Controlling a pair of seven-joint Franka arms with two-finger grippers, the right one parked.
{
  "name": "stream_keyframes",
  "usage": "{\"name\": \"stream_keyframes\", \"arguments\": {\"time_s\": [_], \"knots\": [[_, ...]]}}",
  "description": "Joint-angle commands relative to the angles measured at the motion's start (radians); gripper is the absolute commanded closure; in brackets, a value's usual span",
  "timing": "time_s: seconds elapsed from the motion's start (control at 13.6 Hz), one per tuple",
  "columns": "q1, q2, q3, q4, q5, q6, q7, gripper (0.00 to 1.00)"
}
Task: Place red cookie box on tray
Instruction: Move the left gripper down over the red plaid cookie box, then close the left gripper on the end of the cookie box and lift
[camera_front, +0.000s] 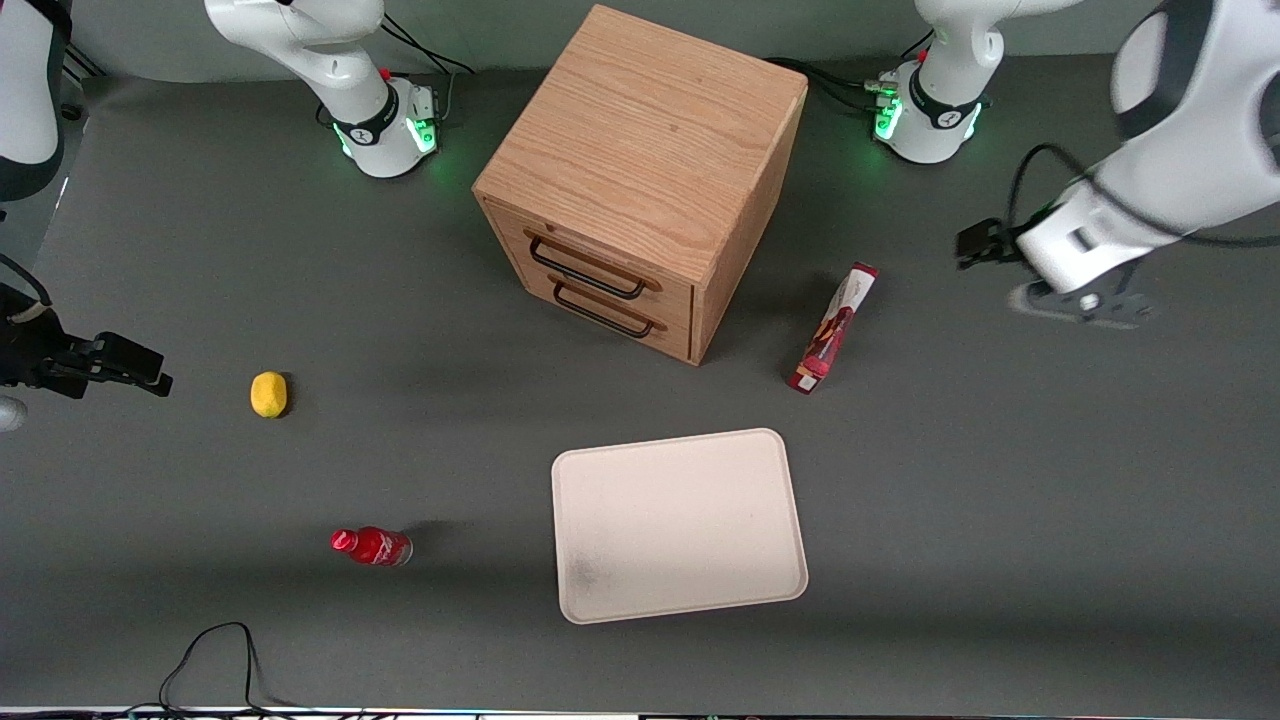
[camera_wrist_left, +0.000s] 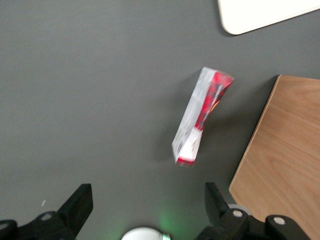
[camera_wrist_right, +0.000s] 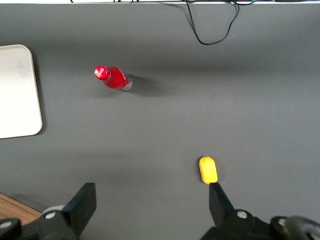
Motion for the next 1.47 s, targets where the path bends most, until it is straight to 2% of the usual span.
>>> {"name": "stream_keyframes", "arguments": {"time_s": [0.0, 0.15, 0.22, 0.37, 0.51, 0.59, 0.74, 0.81, 0.88, 1.4], "knots": [[-0.022, 0.011, -0.072, -0.176, 0.015, 0.247, -0.007, 0.00], [-0.040, 0.058, -0.117, -0.267, 0.035, 0.420, -0.031, 0.00], [-0.058, 0.095, -0.124, -0.293, 0.072, 0.478, -0.065, 0.00], [-0.100, 0.173, -0.126, -0.326, 0.203, 0.566, -0.158, 0.00], [-0.132, 0.238, -0.126, -0.342, 0.299, 0.623, -0.273, 0.00], [-0.141, 0.258, -0.129, -0.356, 0.326, 0.656, -0.310, 0.00], [-0.141, 0.273, -0.129, -0.395, 0.331, 0.730, -0.323, 0.03], [-0.140, 0.276, -0.129, -0.413, 0.331, 0.762, -0.325, 0.28], [-0.138, 0.276, -0.129, -0.422, 0.331, 0.775, -0.325, 0.98], [-0.125, 0.263, -0.129, -0.403, 0.322, 0.735, -0.318, 1.00]]}}
